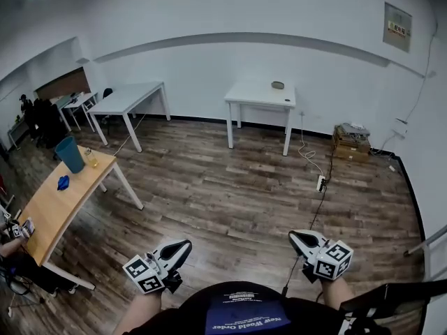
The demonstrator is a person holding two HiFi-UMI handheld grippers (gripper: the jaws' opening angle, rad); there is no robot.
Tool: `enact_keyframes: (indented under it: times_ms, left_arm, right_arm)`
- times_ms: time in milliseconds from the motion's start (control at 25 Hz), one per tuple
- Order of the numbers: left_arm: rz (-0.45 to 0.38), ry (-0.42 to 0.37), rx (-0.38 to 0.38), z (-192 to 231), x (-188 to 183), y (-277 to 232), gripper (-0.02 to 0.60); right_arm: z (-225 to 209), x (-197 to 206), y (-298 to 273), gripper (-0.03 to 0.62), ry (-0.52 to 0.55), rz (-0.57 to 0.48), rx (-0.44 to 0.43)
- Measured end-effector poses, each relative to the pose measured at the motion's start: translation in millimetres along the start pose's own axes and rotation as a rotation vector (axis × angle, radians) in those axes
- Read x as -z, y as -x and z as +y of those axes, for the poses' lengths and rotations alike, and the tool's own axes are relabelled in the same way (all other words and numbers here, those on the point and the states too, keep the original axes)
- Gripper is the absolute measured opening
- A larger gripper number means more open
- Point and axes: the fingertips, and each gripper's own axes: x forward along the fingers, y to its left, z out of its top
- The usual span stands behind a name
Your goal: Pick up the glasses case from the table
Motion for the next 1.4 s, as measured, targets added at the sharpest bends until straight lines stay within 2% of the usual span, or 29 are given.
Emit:
enact_keyframes:
  times_ms: [400, 960, 1200, 1400]
  left_arm:
    - [0.015, 0.04, 0.018, -8.2, 16.6, -37.1, 0.003]
    - [0.058, 0.081, 0.002, -40.0, 38.3, -109.0, 0.003]
    - [0.055, 0.105, -0.001, -2.3, 43.7, -112.4, 0.003]
    - [0.026, 0.121, 0.07, 64.1, 39.5, -115.4, 0.003]
  right_arm:
    - [-29.5, 7.1, 22.3, 0.003, -0.045, -0.034, -0.007]
    - [-93.2, 28.0, 49.4, 0.003, -0.084, 0.01, -0.06]
    - [-100.1, 39.9, 15.7, 0.003, -0.096, 0.038, -0.073]
    - [-106.6, 27.5, -43.3, 0.003, -0.057, 0.048, -0.026]
